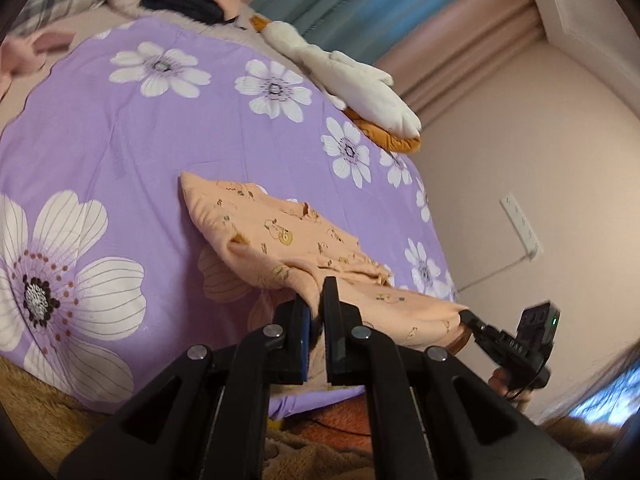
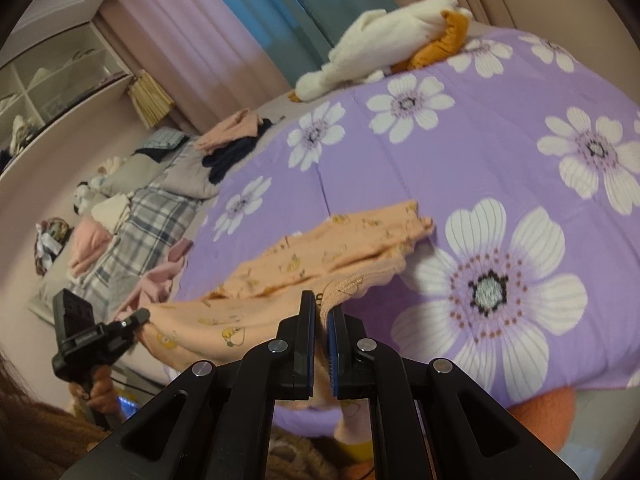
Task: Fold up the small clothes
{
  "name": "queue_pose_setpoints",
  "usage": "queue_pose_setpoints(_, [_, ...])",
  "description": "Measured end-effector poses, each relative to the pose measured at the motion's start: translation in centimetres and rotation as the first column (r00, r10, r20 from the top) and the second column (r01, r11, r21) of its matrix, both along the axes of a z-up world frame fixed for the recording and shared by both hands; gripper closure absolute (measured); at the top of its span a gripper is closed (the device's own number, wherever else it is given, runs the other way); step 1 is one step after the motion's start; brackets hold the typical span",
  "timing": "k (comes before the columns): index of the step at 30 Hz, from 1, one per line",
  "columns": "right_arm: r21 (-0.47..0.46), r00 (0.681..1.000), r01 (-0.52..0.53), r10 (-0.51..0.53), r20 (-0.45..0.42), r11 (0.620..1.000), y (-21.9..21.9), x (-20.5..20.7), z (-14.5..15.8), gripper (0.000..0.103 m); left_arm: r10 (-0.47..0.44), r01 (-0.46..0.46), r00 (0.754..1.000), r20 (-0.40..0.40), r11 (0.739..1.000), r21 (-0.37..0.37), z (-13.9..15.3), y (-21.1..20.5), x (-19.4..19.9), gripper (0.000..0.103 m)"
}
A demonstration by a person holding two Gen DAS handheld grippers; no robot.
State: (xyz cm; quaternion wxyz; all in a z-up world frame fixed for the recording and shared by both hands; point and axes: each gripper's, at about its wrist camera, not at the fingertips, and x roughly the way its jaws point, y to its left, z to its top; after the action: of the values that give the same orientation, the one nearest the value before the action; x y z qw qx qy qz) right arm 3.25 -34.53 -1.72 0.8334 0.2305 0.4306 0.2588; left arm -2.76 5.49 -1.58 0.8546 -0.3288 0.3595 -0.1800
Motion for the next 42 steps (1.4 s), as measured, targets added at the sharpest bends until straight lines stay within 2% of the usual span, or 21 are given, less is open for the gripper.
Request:
queue_pose_setpoints(4, [0.015, 1.000, 0.003, -0.003, 0.003, 1.000, 0.4, 2.3, -0.7, 0.096, 0.042, -0.042, 0.999, -0.007, 0.999, 0.020, -0.7, 1.0, 1.6, 0.098])
queue_pose_setpoints(7, [-0.008, 1.000, 0.019, -0.019, -0.011, 1.000, 1.0, 4.5, -1.8, 0.096, 0.076, -0.075, 0.997, -0.009, 0.996, 0.048, -1.2, 1.5, 3.2, 0.098])
queue_pose_setpoints(12, [-0.072, 0.994, 0.054, -0.060, -0.088, 0.996, 2.3, 8.6, -4.9, 0.096, 0.158, -0.153, 0.987, -0.017, 0.973, 0.172, -3.3, 2.1, 7.2, 0.101])
queue_pose_setpoints(14, [-0.116, 0.990, 0.068, -0.081, -0.116, 0.991, 3.0, 10.3, -6.3, 0.096, 0.190, -0.181, 0.981, -0.029, 0.964, 0.194, -4.4, 2.7, 8.9, 0.102])
queue_pose_setpoints(19, [-0.228, 0.979, 0.063, -0.104, -0.173, 0.972, 5.2, 13.8, -9.3, 0.096, 0.216, -0.194, 0.969, -0.119, 0.965, 0.177, -8.2, 4.2, 12.1, 0.102])
queue_pose_setpoints(22, [-0.338, 0.978, 0.037, -0.104, -0.183, 0.940, 7.0, 14.9, -10.6, 0.096, 0.239, -0.199, 0.955, -0.173, 0.955, 0.219, -10.2, 4.7, 13.2, 0.102])
queue_pose_setpoints(25, [-0.410, 0.972, 0.016, -0.110, -0.208, 0.912, 8.2, 15.6, -12.0, 0.096, 0.259, -0.193, 0.935, -0.241, 0.945, 0.264, -12.4, 5.1, 14.2, 0.102])
queue_pose_setpoints(27, [-0.440, 0.968, 0.008, -0.118, -0.222, 0.898, 8.6, 15.8, -12.6, 0.096, 0.256, -0.182, 0.928, -0.272, 0.946, 0.269, -13.6, 5.3, 14.6, 0.102])
queue_pose_setpoints(33, [-0.508, 0.970, 0.005, -0.127, -0.206, 0.862, 9.4, 15.3, -13.1, 0.096, 0.237, -0.171, 0.939, -0.249, 0.951, 0.259, -14.0, 5.6, 14.8, 0.099])
queue_pose_setpoints(38, [-0.506, 0.971, 0.006, -0.127, -0.204, 0.863, 9.3, 15.6, -13.3, 0.096, 0.232, -0.170, 0.943, -0.237, 0.952, 0.254, -14.1, 5.5, 14.8, 0.098])
queue_pose_setpoints(42, [-0.471, 0.964, 0.029, -0.150, -0.222, 0.882, 9.0, 15.9, -13.5, 0.096, 0.233, -0.167, 0.948, -0.217, 0.944, 0.284, -14.1, 5.1, 14.9, 0.097])
